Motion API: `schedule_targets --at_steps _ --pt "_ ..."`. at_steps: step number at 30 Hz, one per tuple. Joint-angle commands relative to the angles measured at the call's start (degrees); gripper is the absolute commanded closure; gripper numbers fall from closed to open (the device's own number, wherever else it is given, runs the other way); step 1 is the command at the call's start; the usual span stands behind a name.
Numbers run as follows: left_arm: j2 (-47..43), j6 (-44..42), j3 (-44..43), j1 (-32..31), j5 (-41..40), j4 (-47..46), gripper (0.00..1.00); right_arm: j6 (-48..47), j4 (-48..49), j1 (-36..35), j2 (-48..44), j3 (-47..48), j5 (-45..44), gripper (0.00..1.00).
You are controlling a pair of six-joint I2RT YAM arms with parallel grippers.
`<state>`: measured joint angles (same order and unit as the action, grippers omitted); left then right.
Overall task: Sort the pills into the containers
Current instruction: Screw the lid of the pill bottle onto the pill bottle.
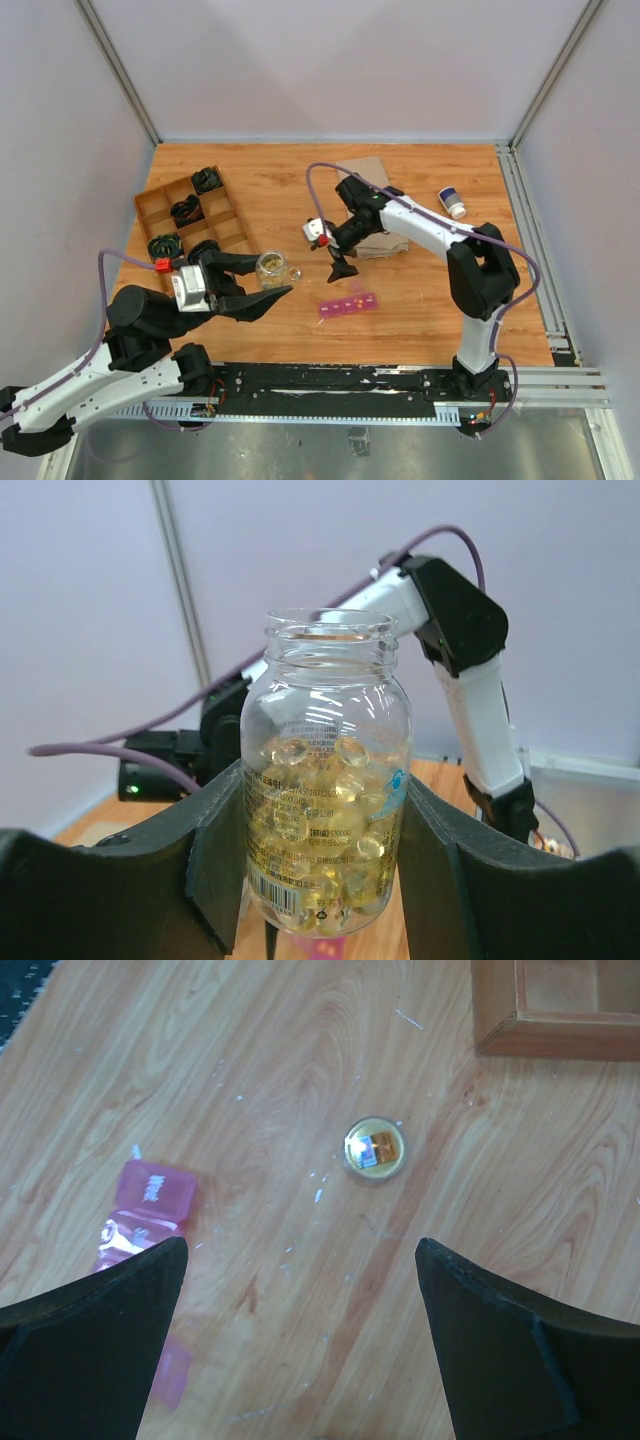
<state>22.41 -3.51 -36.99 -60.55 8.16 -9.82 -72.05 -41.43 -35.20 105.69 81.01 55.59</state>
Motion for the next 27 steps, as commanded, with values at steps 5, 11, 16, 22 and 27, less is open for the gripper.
schedule_targets --at_steps 5,11,16,22,27 --pt "0.6 -2.0 -1.4 -0.1 -2.0 15.1 1.0 11.2 2.6 -7.1 12.8 13.5 -11.1 0.01" --pt "0.2 -3.1 -0.1 0.5 -2.9 17.4 1.0 16.4 1.9 -9.6 18.4 19.5 -16.7 0.02" --pt "-0.7 -2.6 1.3 3.2 -0.5 16.7 1.0 18.3 1.8 -10.7 20.8 21.2 -18.4 0.09" --pt "-0.3 -2.4 1.4 3.9 0.8 16.3 1.0 19.6 1.8 -12.5 22.7 22.2 -20.1 0.16" --pt "-0.2 -2.2 1.4 3.9 1.0 16.5 1.0 19.7 1.2 -13.6 23.8 23.1 -21.2 0.23"
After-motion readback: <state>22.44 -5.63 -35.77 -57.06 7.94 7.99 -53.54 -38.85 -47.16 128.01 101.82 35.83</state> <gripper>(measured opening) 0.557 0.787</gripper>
